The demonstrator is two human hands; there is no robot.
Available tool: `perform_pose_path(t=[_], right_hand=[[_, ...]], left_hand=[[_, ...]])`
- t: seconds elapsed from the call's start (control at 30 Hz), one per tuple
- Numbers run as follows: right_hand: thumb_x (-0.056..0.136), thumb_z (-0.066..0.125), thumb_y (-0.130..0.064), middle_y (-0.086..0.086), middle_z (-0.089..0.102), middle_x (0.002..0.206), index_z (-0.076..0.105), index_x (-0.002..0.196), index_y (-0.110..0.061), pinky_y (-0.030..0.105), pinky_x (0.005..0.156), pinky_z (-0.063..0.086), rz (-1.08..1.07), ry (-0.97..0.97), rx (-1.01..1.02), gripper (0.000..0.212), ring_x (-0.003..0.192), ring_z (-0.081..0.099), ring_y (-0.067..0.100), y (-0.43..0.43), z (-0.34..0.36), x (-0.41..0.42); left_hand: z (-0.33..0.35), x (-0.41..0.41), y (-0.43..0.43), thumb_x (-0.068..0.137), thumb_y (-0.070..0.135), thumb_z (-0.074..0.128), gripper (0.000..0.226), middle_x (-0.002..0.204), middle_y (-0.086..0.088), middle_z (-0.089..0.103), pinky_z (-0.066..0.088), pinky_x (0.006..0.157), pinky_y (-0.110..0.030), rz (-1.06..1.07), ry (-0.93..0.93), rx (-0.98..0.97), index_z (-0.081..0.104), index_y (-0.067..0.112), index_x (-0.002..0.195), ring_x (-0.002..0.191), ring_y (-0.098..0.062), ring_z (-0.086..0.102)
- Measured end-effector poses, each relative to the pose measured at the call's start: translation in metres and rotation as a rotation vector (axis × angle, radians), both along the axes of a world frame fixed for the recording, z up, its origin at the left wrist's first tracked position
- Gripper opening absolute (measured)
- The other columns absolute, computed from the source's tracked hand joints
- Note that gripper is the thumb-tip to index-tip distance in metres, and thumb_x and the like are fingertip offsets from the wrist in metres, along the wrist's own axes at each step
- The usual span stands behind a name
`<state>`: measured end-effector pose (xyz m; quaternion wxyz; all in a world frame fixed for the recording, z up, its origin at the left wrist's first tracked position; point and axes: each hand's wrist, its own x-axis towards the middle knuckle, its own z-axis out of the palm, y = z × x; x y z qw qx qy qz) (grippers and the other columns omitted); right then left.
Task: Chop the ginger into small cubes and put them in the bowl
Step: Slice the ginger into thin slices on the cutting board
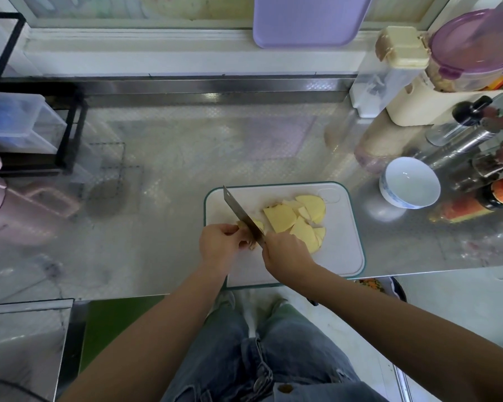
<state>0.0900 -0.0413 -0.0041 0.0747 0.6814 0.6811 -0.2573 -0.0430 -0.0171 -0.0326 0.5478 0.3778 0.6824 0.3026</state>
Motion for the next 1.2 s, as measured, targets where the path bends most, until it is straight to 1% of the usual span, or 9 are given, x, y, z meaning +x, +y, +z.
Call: perform_pose_path(t=[0.13, 0.27, 0.4, 0.5, 0.6, 0.77, 0.9, 1.03, 1.2], right_hand=[[0.096, 0.040, -0.012, -0.002, 0.038, 0.062, 0.046, 0.086, -0.012, 0.028, 0.052, 0.032, -0.021, 0.012, -0.005, 0.012, 0.054, 0.040, 0.017, 0.002, -0.017, -0.006], [0.099, 0.041, -0.022, 0.002, 0.048, 0.074, 0.046, 0.085, -0.014, 0.027, 0.051, 0.031, -0.060, 0.084, -0.016, 0.017, 0.062, 0.045, 0.020, 0.003, -0.023, 0.001], [0.099, 0.043, -0.030, 0.008, 0.052, 0.071, 0.050, 0.079, -0.009, 0.036, 0.060, 0.042, -0.158, 0.212, -0.038, 0.030, 0.066, 0.052, 0.025, 0.006, -0.015, 0.018], [0.099, 0.041, -0.028, 0.009, 0.056, 0.072, 0.053, 0.081, -0.009, 0.033, 0.057, 0.041, -0.136, 0.209, 0.001, 0.029, 0.065, 0.054, 0.025, 0.006, 0.003, 0.023], [0.099, 0.041, -0.027, 0.007, 0.057, 0.071, 0.052, 0.079, -0.012, 0.028, 0.051, 0.034, -0.070, 0.196, 0.037, 0.027, 0.062, 0.052, 0.023, 0.005, 0.023, 0.027], [0.100, 0.039, -0.029, 0.003, 0.046, 0.067, 0.038, 0.069, -0.015, 0.030, 0.059, 0.034, 0.025, 0.139, -0.002, 0.034, 0.065, 0.049, 0.023, 0.001, 0.049, 0.021], [0.100, 0.038, -0.021, 0.010, 0.053, 0.079, 0.045, 0.081, -0.011, 0.031, 0.059, 0.039, 0.058, 0.043, -0.018, 0.023, 0.070, 0.052, 0.026, -0.007, 0.053, 0.016], [0.099, 0.040, -0.017, 0.005, 0.050, 0.075, 0.052, 0.087, -0.010, 0.027, 0.054, 0.037, 0.061, -0.003, -0.009, 0.019, 0.066, 0.051, 0.020, -0.010, 0.047, 0.014], [0.100, 0.039, -0.018, -0.002, 0.040, 0.068, 0.056, 0.095, -0.010, 0.023, 0.049, 0.031, 0.043, -0.016, 0.004, 0.020, 0.061, 0.046, 0.016, 0.004, 0.026, 0.003]], left_hand=[[-0.001, -0.001, 0.000, 0.078, 0.013, 0.077, 0.033, 0.065, -0.001, 0.073, 0.060, 0.073, -0.036, 0.028, -0.049, -0.019, 0.074, 0.036, 0.055, 0.067, -0.021, 0.073], [0.001, 0.001, 0.001, 0.077, 0.007, 0.078, 0.014, 0.066, 0.002, 0.073, 0.059, 0.065, -0.026, 0.069, -0.079, -0.048, 0.075, 0.020, 0.070, 0.066, -0.018, 0.072], [-0.002, 0.003, 0.001, 0.078, 0.011, 0.078, 0.012, 0.073, 0.003, 0.069, 0.051, 0.052, -0.011, 0.098, -0.009, -0.056, 0.069, 0.017, 0.084, 0.054, -0.002, 0.066], [-0.004, 0.002, 0.001, 0.078, 0.008, 0.078, 0.012, 0.077, -0.008, 0.071, 0.053, 0.052, -0.014, 0.142, -0.060, -0.079, 0.069, 0.004, 0.086, 0.054, -0.008, 0.068], [-0.005, 0.003, 0.000, 0.077, 0.010, 0.079, 0.015, 0.076, -0.010, 0.071, 0.057, 0.057, -0.020, 0.163, -0.075, -0.089, 0.071, 0.001, 0.085, 0.055, -0.011, 0.069], [-0.007, 0.006, -0.002, 0.076, 0.011, 0.080, 0.013, 0.074, -0.013, 0.072, 0.060, 0.070, -0.033, 0.207, -0.084, -0.081, 0.073, 0.001, 0.079, 0.063, -0.023, 0.071], [-0.007, 0.008, -0.001, 0.077, 0.007, 0.079, 0.012, 0.070, -0.010, 0.072, 0.059, 0.067, -0.030, 0.220, -0.089, -0.080, 0.070, 0.009, 0.068, 0.065, -0.025, 0.072], [-0.005, 0.010, -0.001, 0.076, 0.004, 0.078, 0.017, 0.065, -0.007, 0.070, 0.057, 0.058, -0.023, 0.226, -0.104, -0.062, 0.069, 0.011, 0.064, 0.058, -0.019, 0.070], [-0.005, 0.008, -0.002, 0.076, 0.005, 0.078, 0.012, 0.066, -0.008, 0.072, 0.059, 0.063, -0.028, 0.202, -0.076, -0.063, 0.072, 0.010, 0.068, 0.062, -0.022, 0.072]])
